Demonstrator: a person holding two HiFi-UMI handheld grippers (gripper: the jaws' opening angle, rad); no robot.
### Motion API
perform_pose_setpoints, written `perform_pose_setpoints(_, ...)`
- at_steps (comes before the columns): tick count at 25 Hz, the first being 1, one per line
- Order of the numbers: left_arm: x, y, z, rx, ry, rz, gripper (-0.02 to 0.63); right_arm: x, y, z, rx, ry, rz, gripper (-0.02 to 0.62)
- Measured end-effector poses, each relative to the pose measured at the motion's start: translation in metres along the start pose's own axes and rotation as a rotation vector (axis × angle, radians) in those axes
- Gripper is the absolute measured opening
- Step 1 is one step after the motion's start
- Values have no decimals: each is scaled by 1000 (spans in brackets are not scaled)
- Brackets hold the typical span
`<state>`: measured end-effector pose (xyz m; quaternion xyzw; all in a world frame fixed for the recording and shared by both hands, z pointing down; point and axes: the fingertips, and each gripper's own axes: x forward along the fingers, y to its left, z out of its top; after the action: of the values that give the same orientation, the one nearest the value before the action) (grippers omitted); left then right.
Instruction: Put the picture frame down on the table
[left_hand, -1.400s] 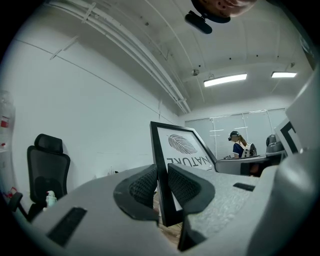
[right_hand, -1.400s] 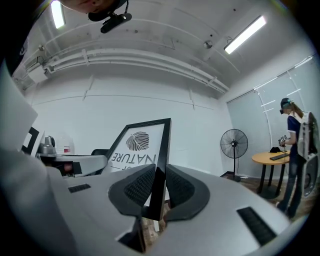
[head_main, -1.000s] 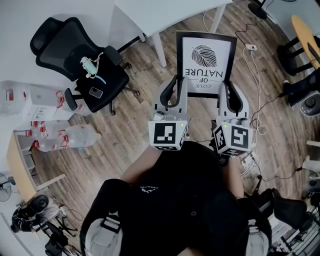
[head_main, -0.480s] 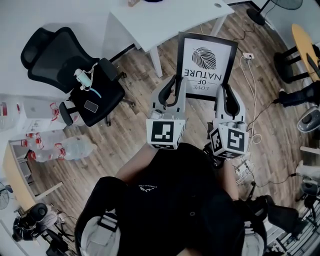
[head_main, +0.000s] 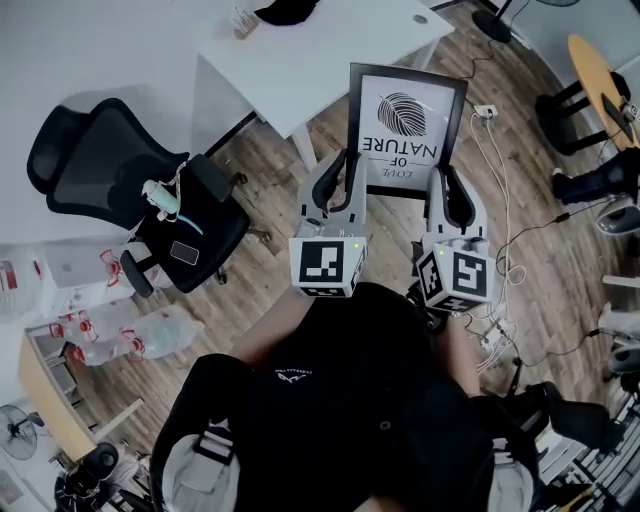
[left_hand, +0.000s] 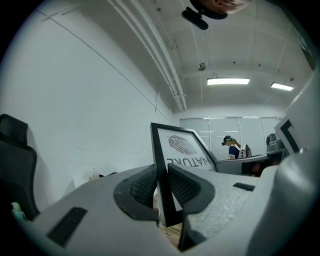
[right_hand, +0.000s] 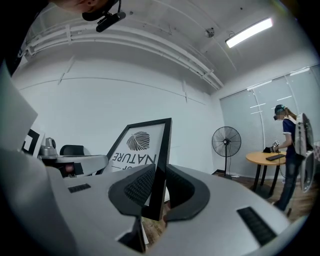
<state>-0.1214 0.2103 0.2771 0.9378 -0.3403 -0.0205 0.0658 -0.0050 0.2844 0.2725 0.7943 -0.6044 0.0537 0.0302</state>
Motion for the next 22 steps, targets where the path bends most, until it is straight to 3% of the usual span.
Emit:
perform_pose_setpoints(10, 37, 74, 11, 21, -27, 20, 74, 74, 39, 6, 1, -22, 16, 67)
perform_pose_setpoints(22, 78, 123, 14, 32, -7, 51, 74, 141, 54, 10, 22, -1, 31, 67)
